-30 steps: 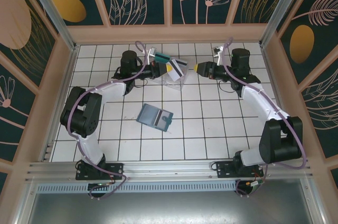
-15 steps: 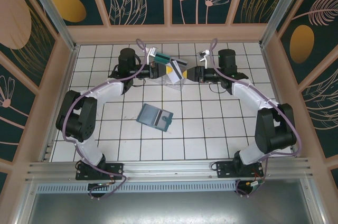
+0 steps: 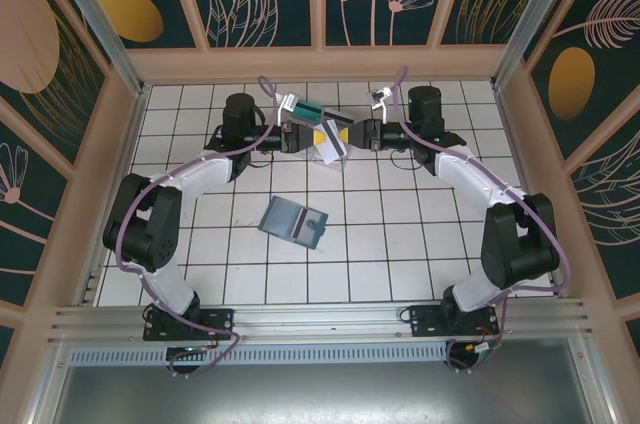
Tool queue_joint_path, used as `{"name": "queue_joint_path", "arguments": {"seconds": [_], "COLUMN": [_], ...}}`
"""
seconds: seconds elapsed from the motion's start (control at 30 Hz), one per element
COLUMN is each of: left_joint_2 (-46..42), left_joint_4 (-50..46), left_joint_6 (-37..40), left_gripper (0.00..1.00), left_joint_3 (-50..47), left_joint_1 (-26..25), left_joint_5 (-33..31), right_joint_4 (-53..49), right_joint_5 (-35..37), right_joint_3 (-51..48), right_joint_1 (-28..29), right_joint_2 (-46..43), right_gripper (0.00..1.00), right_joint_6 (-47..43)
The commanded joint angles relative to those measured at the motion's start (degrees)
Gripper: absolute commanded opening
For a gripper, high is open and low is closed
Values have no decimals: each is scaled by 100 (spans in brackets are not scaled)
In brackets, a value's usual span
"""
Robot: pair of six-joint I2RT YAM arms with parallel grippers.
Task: Put the credit cards into the card holder
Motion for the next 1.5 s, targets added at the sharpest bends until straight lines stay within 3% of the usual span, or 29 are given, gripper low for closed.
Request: {"name": "queue_joint_path", "arguments": {"seconds": [0.0,0.57,0.9,0.97,1.1,1.47], "left_joint_2": [-135,-158,-159,-158,-133,-152], "left_joint_4": [239,735,813,672,600,923], "left_joint_6": [38,-265,-315,-190,-140,-365], "left_gripper": [0,0,0,0,0,13], "left_joint_3": [8,-80,-88,-97,-124,-325], "left_joint_1": [-30,-33,-31,-35,-30,127], "left_joint_5": [234,344,359,303,218,24], "right_joint_4": [268,179,575,553,603,1086], "right_joint_5": [-137,-212,-585,-599,-627,-709], "right_joint_3": [236,378,221,216,150,-118], "right_joint_1": [40,145,154,139,72,-83], "right_joint_2": [141,386,354,300,196,44], "right_gripper": [32,22,7,0,0,0], "right_joint_6": [90,-22,170,171,226,582]}}
